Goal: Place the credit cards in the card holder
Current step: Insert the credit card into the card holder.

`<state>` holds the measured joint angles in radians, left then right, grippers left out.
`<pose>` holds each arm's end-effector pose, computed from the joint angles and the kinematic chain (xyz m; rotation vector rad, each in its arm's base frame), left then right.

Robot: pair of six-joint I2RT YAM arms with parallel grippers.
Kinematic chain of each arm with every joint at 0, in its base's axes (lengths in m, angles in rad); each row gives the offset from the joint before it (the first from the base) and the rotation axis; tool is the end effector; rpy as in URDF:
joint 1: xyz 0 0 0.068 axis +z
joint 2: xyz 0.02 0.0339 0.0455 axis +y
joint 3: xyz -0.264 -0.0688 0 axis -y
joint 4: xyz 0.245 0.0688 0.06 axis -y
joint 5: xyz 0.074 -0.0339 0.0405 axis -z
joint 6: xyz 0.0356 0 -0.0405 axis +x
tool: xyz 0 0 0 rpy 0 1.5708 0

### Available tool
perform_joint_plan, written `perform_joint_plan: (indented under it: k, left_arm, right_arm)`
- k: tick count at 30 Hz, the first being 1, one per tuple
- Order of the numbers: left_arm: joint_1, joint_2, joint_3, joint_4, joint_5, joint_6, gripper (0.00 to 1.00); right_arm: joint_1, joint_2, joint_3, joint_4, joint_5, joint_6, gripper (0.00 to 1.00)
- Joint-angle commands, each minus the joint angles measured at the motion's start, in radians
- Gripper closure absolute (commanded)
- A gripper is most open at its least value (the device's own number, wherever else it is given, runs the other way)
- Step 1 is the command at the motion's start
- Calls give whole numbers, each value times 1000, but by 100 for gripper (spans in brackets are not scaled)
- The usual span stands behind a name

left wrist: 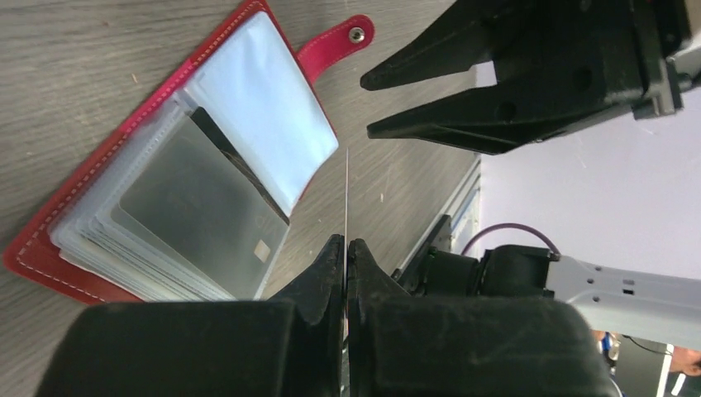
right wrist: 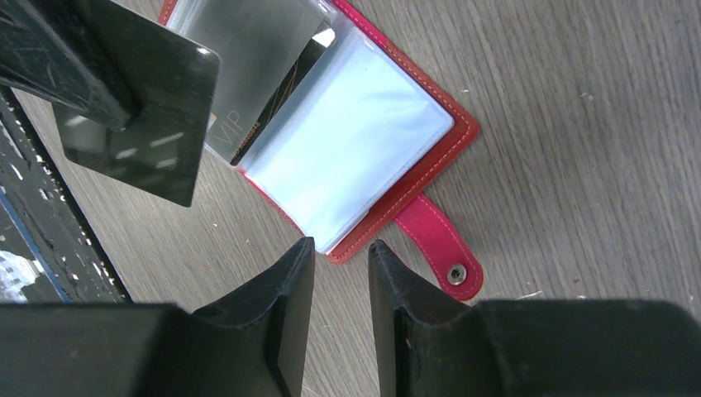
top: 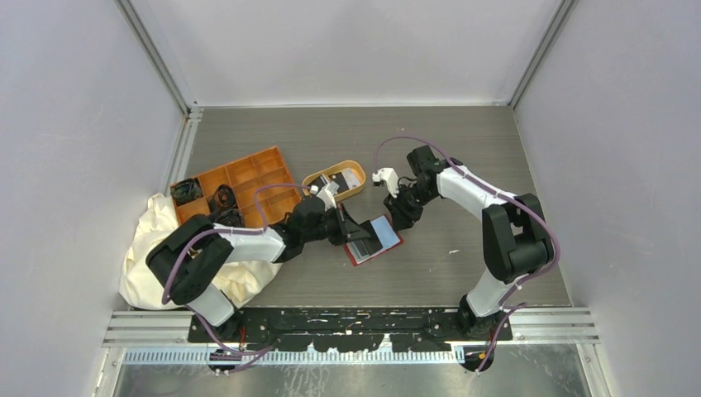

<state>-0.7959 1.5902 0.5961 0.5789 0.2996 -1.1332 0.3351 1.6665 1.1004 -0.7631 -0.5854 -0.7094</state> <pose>0.2079 -0.2273 0.1612 -0.1636 2.3146 -1.4359 0.2853 0.1202 0.1949 -1.4354 2.2956 0.7400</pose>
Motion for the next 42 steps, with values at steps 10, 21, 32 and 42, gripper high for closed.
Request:
perform_joint_plan:
  k: [10,21,32,42]
  left_arm:
    - [27,96,146,-200,-30,73,100]
    - [41,162,155,-201,-21,38,100]
    - [41,129,113,-220,-92,3,100]
    - [20,141,103,-196,-123,-31,100]
  right_arm:
    - [52,89,93,-41,87,18,64]
    - [55,116,113,-61,105,33,64]
    - [60,113,117,-68,96,36,64]
    - [64,109,119,-70,89,38,64]
